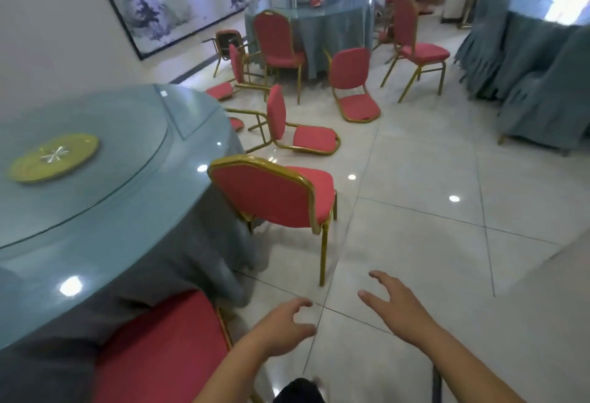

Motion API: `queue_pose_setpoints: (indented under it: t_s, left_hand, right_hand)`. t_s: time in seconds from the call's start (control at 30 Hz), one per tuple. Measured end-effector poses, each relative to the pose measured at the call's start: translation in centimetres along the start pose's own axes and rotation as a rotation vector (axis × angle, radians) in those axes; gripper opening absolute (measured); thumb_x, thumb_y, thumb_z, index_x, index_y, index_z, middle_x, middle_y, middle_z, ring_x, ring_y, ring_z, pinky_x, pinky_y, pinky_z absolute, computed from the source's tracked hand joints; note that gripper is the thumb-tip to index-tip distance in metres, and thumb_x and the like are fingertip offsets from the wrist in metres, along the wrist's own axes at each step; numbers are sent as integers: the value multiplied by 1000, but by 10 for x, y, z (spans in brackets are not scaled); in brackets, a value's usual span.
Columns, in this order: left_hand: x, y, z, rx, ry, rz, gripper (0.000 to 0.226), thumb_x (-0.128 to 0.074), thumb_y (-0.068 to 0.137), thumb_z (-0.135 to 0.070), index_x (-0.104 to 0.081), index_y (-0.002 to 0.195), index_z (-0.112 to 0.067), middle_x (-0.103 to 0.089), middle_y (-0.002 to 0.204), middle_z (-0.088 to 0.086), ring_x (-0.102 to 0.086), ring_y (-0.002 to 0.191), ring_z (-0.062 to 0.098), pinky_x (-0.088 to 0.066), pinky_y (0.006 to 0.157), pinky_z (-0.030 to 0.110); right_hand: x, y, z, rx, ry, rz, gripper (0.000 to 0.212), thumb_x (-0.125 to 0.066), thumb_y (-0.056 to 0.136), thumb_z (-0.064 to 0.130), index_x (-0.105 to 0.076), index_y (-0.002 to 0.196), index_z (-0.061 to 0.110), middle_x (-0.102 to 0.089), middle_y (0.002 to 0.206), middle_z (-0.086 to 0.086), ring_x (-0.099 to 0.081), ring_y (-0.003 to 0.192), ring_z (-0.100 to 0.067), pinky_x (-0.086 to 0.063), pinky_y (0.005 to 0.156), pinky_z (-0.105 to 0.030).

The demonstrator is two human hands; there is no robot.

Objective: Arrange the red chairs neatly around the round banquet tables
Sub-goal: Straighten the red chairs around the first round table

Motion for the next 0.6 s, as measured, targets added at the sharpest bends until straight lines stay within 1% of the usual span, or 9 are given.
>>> queue_pose_setpoints:
  t_s: [0.07, 0.2, 0.3, 0.43, 0.53, 0.6]
  left_hand:
    - [1, 36, -32, -22, 58, 1, 65, -65, 89, -42, -37, 147, -37, -35, 154, -10, -35, 140, 14, -31, 112, 33]
    - [15, 128, -99, -110, 95, -47, 73, -65, 88, -39, -30, 152, -33, -30, 157, -10, -31, 142, 13, -29, 116, 32]
    - [31, 200, -150, -153, 122, -46, 76, -64, 88, -40, -26, 153, -32, -27, 159, -8, -28, 145, 15, -29, 118, 38]
    - [64, 288, -215, -159, 184, -43, 80, -63, 86, -41, -23, 154, -33, -25, 160, -5, -28, 145, 19, -33, 116, 43]
    - [89, 346, -270, -193, 279, -77, 78, -62, 87, -39, -23, 154, -30, -25, 160, -2, -24, 146, 20, -24, 119, 40]
    - [98, 380, -301, -197, 367, -80, 78, -60, 87, -40, -23, 154, -30, -26, 160, -1, -22, 146, 21, -22, 119, 40]
  right_hand:
    - [20, 29, -7, -19, 27, -8, 64, -58, 90, 58, -40, 145, 31, -41, 149, 4, -36, 137, -16, -33, 111, -35]
    - [69, 105, -16, -56, 41, -40, 63, -57, 90, 58, -39, 145, 33, -41, 149, 4, -36, 137, -15, -34, 111, -34]
    - [118, 167, -15, -90, 13, -52, 64, -57, 90, 60, -37, 145, 35, -40, 150, 4, -36, 138, -15, -33, 112, -35]
    - [188, 238, -11, -151, -35, -87, 65, -55, 89, 63, -38, 145, 35, -39, 151, 4, -35, 139, -18, -32, 114, -40]
    - [230, 284, -9, -154, -107, -129, 64, -52, 91, 62, -36, 146, 35, -37, 153, 5, -31, 141, -18, -29, 115, -41]
    - [248, 311, -16, -183, -102, -139, 65, -51, 92, 61, -33, 148, 35, -34, 154, 5, -28, 142, -18, -27, 116, -39]
Point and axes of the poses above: each hand's wrist, its own y-axis towards the middle knuckle, its own x-axis out of the back of the hand, z = x × y, the point moved 9 cm from there along y, towards the middle knuckle
